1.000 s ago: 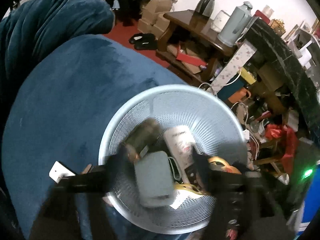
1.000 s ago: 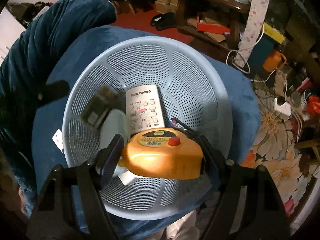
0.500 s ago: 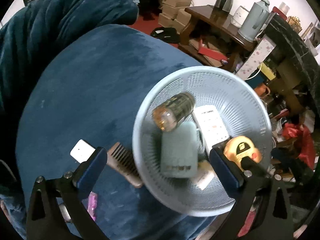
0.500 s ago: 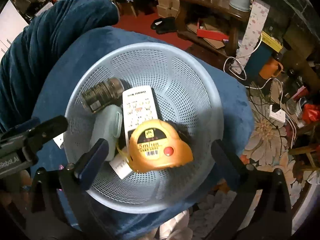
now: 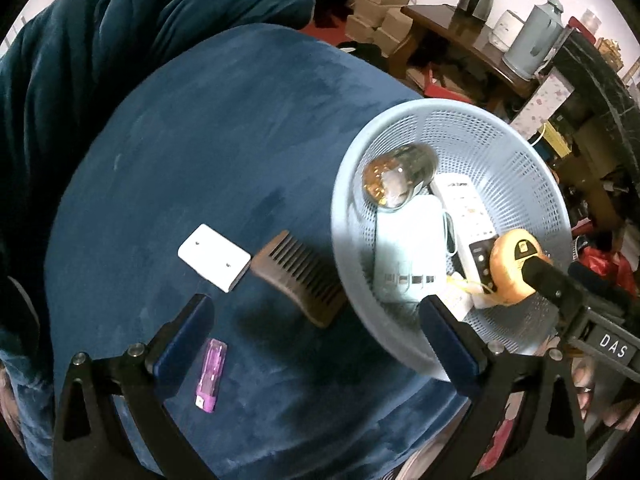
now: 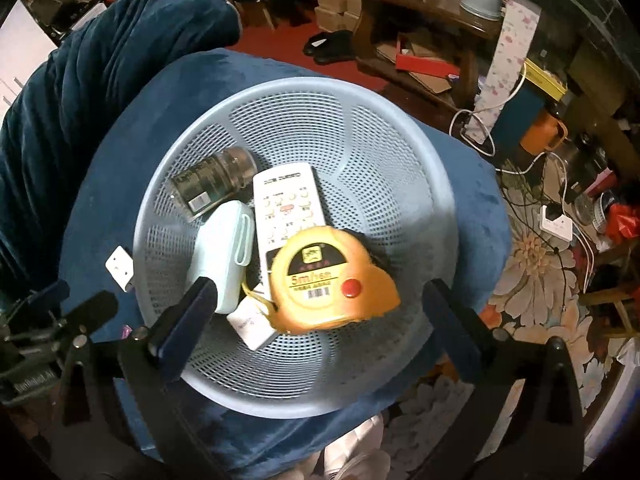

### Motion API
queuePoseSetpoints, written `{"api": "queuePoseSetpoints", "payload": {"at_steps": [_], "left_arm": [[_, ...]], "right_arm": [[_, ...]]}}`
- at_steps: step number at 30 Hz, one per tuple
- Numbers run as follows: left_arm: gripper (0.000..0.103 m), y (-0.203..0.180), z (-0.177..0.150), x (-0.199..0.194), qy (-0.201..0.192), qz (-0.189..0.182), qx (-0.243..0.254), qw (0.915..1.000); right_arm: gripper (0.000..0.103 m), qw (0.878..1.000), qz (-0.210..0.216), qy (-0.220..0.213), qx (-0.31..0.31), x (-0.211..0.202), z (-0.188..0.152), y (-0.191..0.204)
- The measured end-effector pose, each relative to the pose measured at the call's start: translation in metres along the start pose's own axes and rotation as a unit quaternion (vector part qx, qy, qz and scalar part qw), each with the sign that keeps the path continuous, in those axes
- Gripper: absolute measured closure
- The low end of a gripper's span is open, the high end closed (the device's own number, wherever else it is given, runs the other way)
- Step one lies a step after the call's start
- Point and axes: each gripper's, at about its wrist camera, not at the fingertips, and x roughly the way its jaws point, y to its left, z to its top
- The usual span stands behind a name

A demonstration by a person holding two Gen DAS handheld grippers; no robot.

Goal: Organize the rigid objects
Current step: 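Withdraw both tools from the basket toward the remaining items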

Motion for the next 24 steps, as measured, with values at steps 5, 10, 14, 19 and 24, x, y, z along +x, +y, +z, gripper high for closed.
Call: {"api": "queuePoseSetpoints", "payload": {"at_steps": [5,10,14,19,24], "left_arm": [[0.001,0.005,-0.003,0.004,0.005,-0.005,-0.008,0.9999],[0.001,0.007,-0.005,0.01,0.012,-0.007,-0.011,0.9998],[0.001,0.008,-0.007,0.013,0.015,-0.008,-0.01,0.9998],[0.001,0.01,-0.007,0.014,0.016,-0.01,-0.012,0.9998],[0.001,0.012,-0.007,0.014,0.017,-0.009,-0.013,0.9997]], "right_arm": [[0.0,1.0,-0.002,0.004,-0.006,0.002,-0.001,0.007],[0.0,1.0,-0.007,0.006,-0.011,0.005,-0.001,0.01],[0.0,1.0,-0.01,0.009,-0.013,0.006,-0.001,0.012],[0.0,1.0,-0.014,0.01,-0.016,0.007,-0.001,0.012],[0.0,1.0,-0.017,0.012,-0.019,0.008,-0.001,0.013]]}}
